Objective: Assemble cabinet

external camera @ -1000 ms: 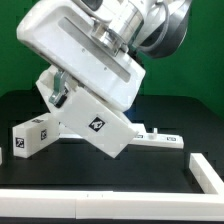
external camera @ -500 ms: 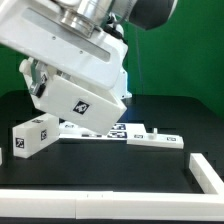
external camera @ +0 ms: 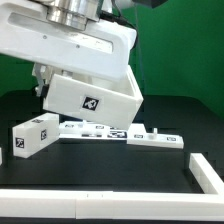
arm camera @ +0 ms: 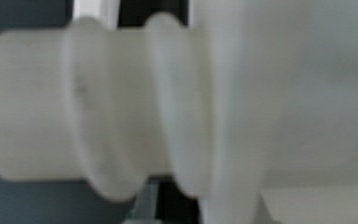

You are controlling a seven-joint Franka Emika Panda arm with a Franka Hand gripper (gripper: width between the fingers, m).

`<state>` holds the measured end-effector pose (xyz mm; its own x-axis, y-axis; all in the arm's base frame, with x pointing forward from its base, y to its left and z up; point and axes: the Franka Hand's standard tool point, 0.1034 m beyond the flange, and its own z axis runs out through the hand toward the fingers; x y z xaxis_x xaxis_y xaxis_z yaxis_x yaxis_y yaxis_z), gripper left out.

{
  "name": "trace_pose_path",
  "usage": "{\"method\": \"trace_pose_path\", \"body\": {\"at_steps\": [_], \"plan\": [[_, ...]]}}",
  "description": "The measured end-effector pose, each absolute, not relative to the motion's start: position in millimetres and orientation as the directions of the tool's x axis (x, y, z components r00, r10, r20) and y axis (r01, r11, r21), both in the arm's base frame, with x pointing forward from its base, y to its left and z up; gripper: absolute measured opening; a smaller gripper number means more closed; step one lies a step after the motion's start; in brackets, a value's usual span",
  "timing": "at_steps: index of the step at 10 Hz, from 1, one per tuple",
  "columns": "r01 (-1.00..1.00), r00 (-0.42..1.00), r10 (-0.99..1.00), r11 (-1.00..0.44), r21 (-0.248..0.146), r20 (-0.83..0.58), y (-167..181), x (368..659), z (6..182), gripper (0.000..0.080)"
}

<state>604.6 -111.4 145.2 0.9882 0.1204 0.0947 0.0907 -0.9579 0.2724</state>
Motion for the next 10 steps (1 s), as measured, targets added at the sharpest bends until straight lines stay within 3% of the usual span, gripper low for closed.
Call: {"method": "trace_pose_path", "body": {"at_steps": [4,8,10], "plan": [[-0.223,0.968,-0.187,-0.947,0.232,0.165,-110.0,602.6,141.4,0.0031],[-0.750,0.654,-0.701,-0.649,0.126,0.285,-69.0,597.9,109.4,0.0031],[-0.811,0.579,-0.759,-0.574,0.113,0.300,-60.4,596.1,99.9,0.0031]]}}
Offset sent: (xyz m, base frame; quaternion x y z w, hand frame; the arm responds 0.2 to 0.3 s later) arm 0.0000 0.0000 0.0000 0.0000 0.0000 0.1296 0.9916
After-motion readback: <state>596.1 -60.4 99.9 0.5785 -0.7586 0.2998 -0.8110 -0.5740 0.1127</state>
